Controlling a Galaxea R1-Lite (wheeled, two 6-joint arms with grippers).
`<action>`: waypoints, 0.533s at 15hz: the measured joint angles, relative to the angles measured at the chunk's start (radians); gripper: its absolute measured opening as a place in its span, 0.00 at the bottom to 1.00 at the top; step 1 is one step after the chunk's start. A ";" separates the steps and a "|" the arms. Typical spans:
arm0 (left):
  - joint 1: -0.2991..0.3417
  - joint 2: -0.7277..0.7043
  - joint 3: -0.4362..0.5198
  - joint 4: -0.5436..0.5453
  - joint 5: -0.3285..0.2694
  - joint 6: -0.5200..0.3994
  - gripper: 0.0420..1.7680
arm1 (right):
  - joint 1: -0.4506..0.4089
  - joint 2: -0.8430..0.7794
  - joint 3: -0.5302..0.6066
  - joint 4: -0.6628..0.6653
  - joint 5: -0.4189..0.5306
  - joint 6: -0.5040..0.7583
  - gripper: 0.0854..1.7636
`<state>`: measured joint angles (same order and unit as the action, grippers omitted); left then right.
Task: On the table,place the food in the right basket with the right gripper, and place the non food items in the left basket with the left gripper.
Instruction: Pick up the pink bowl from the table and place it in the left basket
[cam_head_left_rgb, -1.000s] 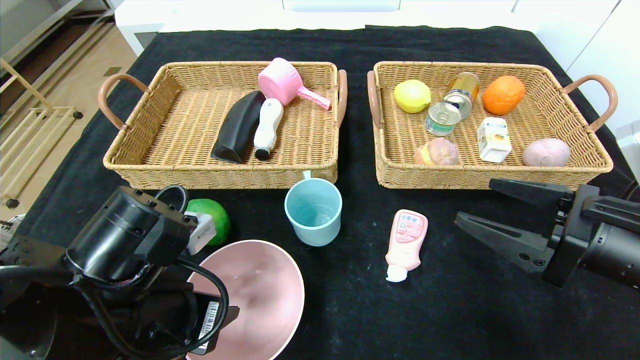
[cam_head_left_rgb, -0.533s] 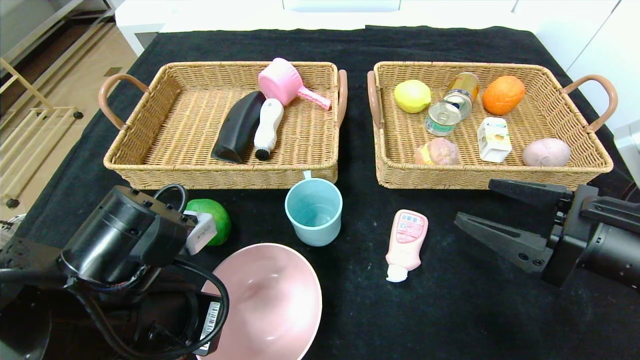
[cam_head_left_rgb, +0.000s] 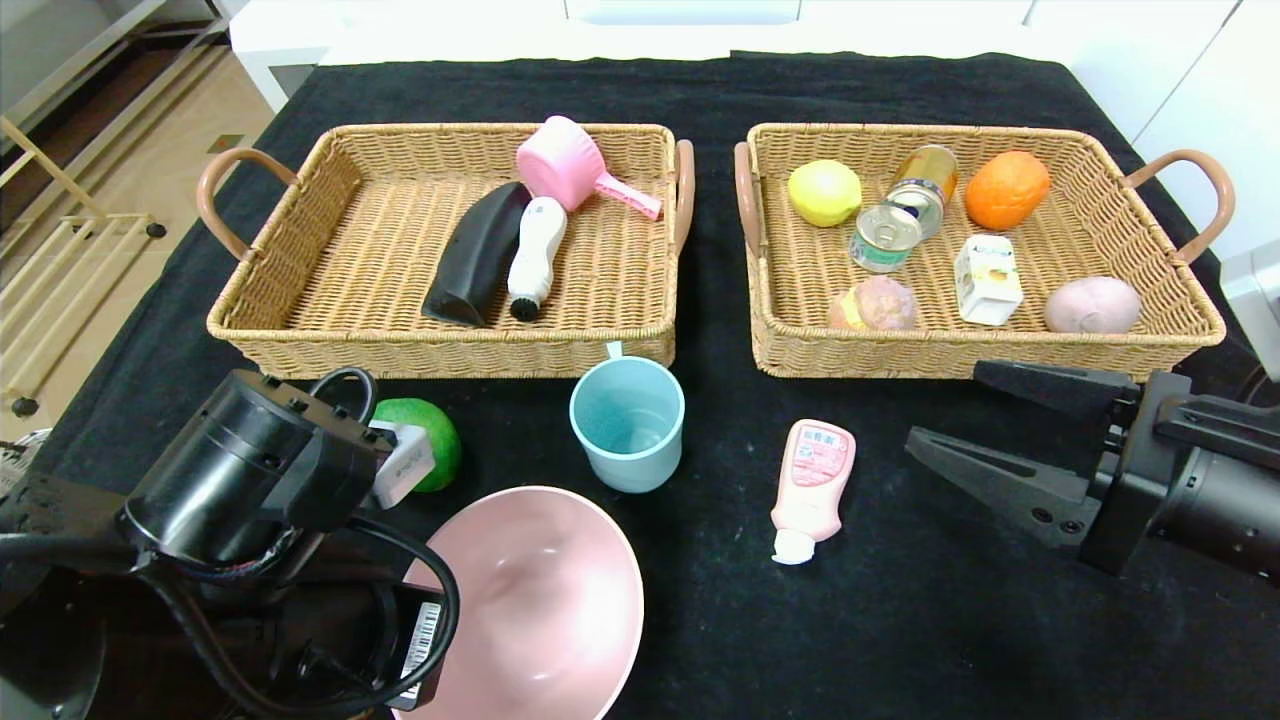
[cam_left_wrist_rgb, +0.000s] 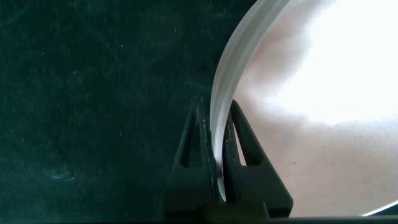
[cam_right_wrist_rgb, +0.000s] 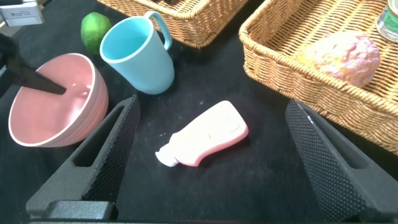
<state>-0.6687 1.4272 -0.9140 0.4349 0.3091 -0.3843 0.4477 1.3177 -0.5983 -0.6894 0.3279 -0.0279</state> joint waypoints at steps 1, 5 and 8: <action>-0.001 0.000 0.000 0.000 0.000 0.000 0.08 | 0.000 0.000 0.000 0.000 0.000 0.000 0.97; -0.017 -0.019 -0.007 0.005 0.006 0.000 0.08 | -0.001 0.004 0.001 0.003 0.000 -0.001 0.97; -0.035 -0.097 -0.021 0.037 0.006 0.016 0.07 | -0.005 0.010 0.001 0.002 0.000 -0.002 0.97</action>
<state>-0.7038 1.3302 -0.9355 0.4715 0.3155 -0.3683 0.4426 1.3281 -0.5968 -0.6870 0.3281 -0.0298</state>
